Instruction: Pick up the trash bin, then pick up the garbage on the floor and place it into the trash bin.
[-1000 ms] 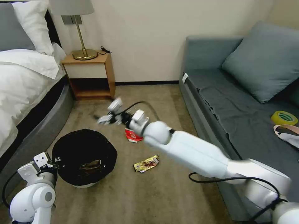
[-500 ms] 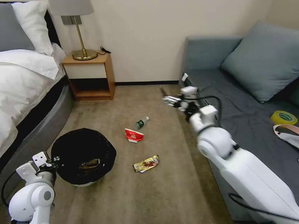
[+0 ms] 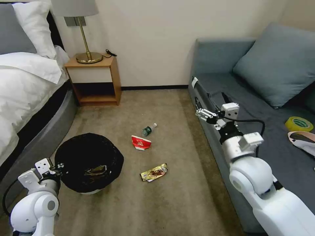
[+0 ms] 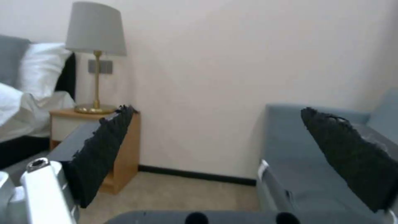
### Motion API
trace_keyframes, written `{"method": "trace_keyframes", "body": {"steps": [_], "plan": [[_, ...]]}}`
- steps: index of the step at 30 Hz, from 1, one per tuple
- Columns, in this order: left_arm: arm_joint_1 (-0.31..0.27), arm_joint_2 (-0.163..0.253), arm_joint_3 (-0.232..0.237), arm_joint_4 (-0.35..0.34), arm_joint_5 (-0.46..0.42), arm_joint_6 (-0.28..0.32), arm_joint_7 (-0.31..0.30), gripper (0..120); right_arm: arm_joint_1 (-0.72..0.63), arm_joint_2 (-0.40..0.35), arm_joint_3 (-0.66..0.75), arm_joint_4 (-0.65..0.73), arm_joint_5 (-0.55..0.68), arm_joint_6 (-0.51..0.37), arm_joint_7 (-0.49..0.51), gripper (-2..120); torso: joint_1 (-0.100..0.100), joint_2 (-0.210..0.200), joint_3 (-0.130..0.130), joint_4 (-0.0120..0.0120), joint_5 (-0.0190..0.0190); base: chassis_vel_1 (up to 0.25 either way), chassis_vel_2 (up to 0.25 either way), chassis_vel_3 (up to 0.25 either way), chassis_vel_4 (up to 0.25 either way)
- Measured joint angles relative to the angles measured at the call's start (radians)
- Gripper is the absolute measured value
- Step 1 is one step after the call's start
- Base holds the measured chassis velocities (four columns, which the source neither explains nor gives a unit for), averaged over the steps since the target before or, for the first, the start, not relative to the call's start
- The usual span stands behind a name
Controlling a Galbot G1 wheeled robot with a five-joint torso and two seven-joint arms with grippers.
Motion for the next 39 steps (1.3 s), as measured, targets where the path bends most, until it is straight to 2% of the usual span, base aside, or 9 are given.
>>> {"method": "trace_keyframes", "body": {"steps": [9, 14, 39], "plan": [[0.000, -0.015, 0.003, 0.004, 0.009, -0.005, 0.007, 4, -0.128, 0.151, 0.044, 0.018, -0.125, 0.020, 0.013, 100, 0.000, 0.000, 0.000, 0.0000, 0.0000, 0.000, 0.000, 0.000, 0.000], [-0.001, -0.018, 0.001, 0.002, 0.009, -0.006, 0.007, 4, -0.156, 0.197, 0.037, 0.013, -0.163, 0.032, -0.001, 100, 0.000, 0.000, 0.000, 0.0001, -0.0001, 0.000, 0.000, 0.000, 0.000], [0.014, -0.013, -0.025, -0.029, 0.000, -0.006, 0.007, 4, -0.169, 0.202, 0.007, -0.006, -0.176, 0.067, -0.041, 100, 0.000, 0.000, 0.000, 0.0001, 0.0000, 0.000, 0.000, 0.000, 0.000]]}}
